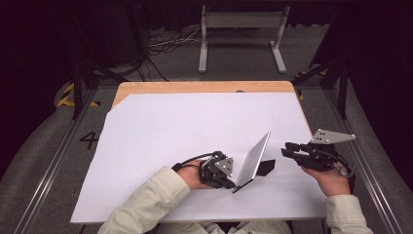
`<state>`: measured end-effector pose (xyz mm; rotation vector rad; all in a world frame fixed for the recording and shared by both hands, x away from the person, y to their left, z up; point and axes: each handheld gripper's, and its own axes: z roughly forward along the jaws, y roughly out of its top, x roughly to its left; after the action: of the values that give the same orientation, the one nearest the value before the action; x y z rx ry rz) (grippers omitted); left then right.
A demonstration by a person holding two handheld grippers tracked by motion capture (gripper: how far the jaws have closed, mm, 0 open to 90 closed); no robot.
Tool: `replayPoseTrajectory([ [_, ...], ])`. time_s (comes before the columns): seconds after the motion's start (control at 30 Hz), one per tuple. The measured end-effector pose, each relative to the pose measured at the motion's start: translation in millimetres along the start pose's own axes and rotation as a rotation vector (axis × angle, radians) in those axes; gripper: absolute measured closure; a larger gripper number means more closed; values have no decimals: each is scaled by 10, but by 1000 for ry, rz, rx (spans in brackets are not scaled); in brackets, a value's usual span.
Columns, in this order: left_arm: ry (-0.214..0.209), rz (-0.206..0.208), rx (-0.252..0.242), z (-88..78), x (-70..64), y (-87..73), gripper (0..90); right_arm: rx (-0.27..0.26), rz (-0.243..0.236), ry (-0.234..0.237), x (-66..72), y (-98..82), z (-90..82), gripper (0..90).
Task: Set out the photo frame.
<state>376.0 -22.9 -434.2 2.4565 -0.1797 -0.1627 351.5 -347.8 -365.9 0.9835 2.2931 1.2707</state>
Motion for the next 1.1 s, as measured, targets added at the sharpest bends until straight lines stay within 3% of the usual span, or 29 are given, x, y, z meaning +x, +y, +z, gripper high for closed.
replayPoseTrajectory([
  [0.4, -21, 1, -13, 133, -61, 132, 900, -1, 17, -4, -18, -11, -29, 671],
  [0.73, -11, -15, -34, 258, -67, 266, 900, -7, 31, -6, -35, -11, -57, 669],
  [1.1, 0, -12, -25, 365, -142, 378, 900, -6, 42, -5, -39, -14, -72, 671],
])
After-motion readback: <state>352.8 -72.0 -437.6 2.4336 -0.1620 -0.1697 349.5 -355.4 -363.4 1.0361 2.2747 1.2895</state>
